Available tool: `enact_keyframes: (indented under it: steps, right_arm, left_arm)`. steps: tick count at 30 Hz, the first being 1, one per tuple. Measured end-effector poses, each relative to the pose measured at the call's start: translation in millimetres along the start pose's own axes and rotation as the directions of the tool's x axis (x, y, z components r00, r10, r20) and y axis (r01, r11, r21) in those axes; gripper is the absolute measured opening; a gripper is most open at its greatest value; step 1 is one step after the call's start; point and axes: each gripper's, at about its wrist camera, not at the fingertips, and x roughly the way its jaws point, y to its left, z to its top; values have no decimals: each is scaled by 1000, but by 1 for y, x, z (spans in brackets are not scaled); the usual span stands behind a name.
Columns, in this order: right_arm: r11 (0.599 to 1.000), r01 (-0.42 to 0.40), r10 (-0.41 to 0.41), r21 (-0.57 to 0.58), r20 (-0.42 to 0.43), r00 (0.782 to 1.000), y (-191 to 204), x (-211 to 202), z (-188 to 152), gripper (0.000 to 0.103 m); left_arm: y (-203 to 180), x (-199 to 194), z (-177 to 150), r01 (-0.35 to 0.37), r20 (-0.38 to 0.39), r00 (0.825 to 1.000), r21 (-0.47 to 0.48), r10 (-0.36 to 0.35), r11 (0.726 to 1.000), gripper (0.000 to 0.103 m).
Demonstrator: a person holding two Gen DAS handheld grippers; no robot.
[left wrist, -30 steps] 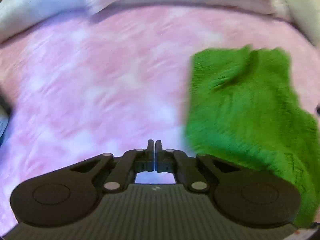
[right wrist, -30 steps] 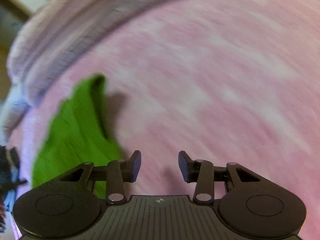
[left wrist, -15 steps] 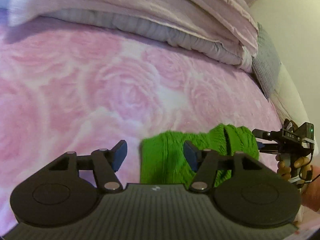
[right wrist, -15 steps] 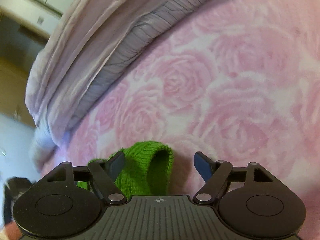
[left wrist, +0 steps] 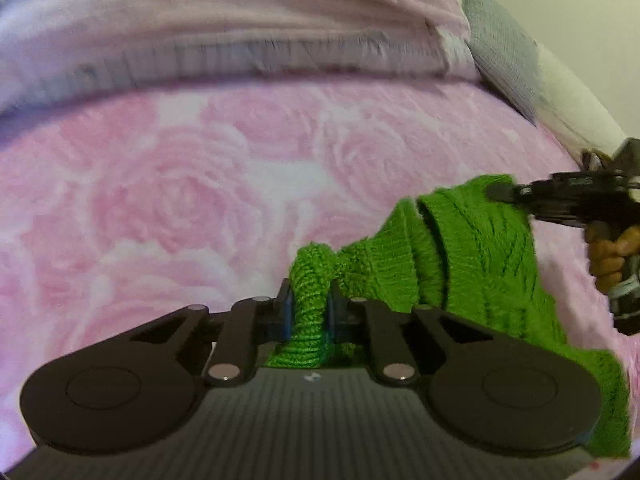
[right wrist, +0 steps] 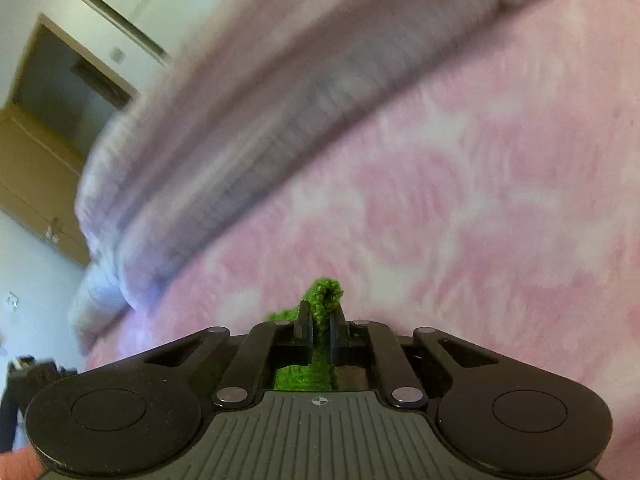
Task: Fold large clothes
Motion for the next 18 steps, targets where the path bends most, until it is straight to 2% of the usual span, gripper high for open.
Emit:
enact_keyframes:
  steps: [1, 3, 4, 5, 6, 8, 10, 11, 12, 13, 14, 15, 16, 17, 18]
  right_arm:
    - [1000, -25, 26, -14, 42, 999, 10, -18, 7, 3]
    - [995, -93, 98, -48, 122, 988, 34, -55, 21, 3]
    - [988, -133, 144, -77, 164, 976, 49, -77, 29, 3]
    - [980, -168, 187, -106, 198, 962, 63, -97, 36, 3]
    - [969, -202, 232, -145, 234, 944, 80, -119, 43, 3]
    - [927, -257, 339, -274, 317, 886, 118, -170, 52, 3]
    - [881, -271, 422, -387, 384, 821, 149, -217, 58, 3]
    - [868, -267, 441, -418, 402, 803, 159, -232, 63, 3]
    - [857, -272, 460, -437, 412, 786, 169, -250, 69, 3]
    - [846, -300, 487, -441, 408, 772, 177, -265, 75, 3]
    - [818, -329, 531, -472, 400, 747, 187, -283, 77, 3]
    - [787, -322, 563, -526, 398, 725, 197, -302, 76, 2]
    - [764, -263, 562, -589, 407, 720, 208, -321, 72, 2]
    - [764, -236, 548, -600, 413, 727, 213, -335, 73, 2]
    - [771, -258, 550, -582, 405, 731, 213, -349, 76, 2]
  left_arm:
    - [1, -18, 2, 8, 45, 999, -54, -6, 998, 12]
    - [-1, -64, 6, 14, 178, 984, -173, 17, 985, 11]
    - [-3, -90, 9, 20, 245, 969, -213, 33, 977, 11]
    - [-8, -119, 12, 25, 319, 946, -249, 57, 968, 11]
    - [-17, -153, 17, 26, 396, 914, -274, 88, 961, 11]
    - [-40, -214, 23, 42, 527, 842, -275, 114, 960, 11]
    - [-73, -276, 27, 27, 648, 750, -228, 131, 973, 11]
    - [-88, -300, 27, 23, 687, 716, -206, 128, 978, 11]
    - [-104, -324, 28, 8, 718, 683, -193, 136, 981, 11]
    - [-119, -343, 29, -10, 738, 659, -181, 143, 983, 11]
    - [-136, -361, 29, -28, 757, 637, -170, 149, 985, 11]
    - [-153, -378, 26, -47, 777, 611, -159, 154, 986, 11]
    - [-174, -397, 20, -74, 802, 577, -136, 154, 988, 11]
    - [-192, -410, 15, -104, 816, 554, -128, 164, 986, 11]
    - [-206, -421, 8, -117, 823, 540, -133, 176, 984, 11]
